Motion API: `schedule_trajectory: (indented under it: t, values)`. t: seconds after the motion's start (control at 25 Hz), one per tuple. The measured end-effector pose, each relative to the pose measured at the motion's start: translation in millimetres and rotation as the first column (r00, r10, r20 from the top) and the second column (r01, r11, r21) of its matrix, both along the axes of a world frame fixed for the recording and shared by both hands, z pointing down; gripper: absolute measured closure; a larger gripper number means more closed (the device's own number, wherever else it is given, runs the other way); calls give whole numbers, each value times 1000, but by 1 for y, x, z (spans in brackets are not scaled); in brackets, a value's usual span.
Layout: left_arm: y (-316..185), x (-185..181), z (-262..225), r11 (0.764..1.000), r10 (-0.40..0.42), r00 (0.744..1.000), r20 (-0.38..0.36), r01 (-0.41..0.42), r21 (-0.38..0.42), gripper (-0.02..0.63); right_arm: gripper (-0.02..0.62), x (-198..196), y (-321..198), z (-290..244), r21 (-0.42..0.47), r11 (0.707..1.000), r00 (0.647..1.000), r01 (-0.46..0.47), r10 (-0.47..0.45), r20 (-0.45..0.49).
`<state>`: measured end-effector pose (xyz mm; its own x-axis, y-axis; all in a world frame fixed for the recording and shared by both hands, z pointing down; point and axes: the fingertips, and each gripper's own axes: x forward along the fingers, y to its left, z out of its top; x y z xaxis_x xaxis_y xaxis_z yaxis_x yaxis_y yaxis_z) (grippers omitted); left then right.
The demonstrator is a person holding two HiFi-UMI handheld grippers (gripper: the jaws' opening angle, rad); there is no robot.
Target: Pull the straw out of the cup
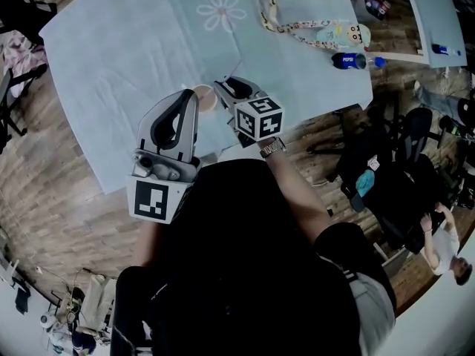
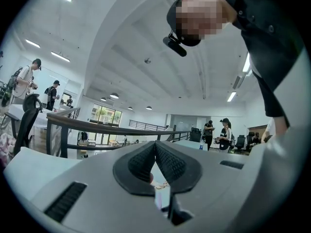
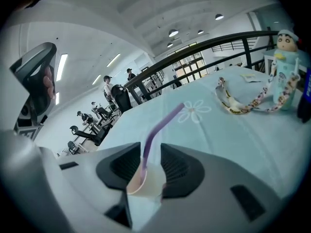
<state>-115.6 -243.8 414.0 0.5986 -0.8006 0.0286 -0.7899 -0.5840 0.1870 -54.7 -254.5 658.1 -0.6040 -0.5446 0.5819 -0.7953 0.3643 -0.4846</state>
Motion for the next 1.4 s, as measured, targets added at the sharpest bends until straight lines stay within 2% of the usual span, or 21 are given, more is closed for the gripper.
schedule_trajectory:
  t: [0.12, 0.24, 0.44, 0.96, 1.4]
  values:
    - [-3, -1, 3, 1000, -4, 1000, 1, 4, -7, 592, 463, -4, -2, 3, -8, 1000, 1000, 3, -3, 7]
    - [-3, -1, 3, 1000, -4, 1000, 4, 4, -6, 592, 523, -6, -3, 2, -3, 1000, 1000, 10, -10, 2]
    - [-1, -4, 4, 1000, -11, 1000, 1, 11, -1, 592, 555, -12, 1, -2, 17, 999, 999, 37, -36, -17]
    - [16, -16, -8, 999, -25, 1000, -12, 25, 39, 592, 560, -17, 9, -28, 85, 995, 997, 58, -54, -49]
    - [41, -27, -26, 994, -43, 998, -42, 47, 103, 592, 560, -22, 17, -85, 225, 971, 995, 78, -63, -72]
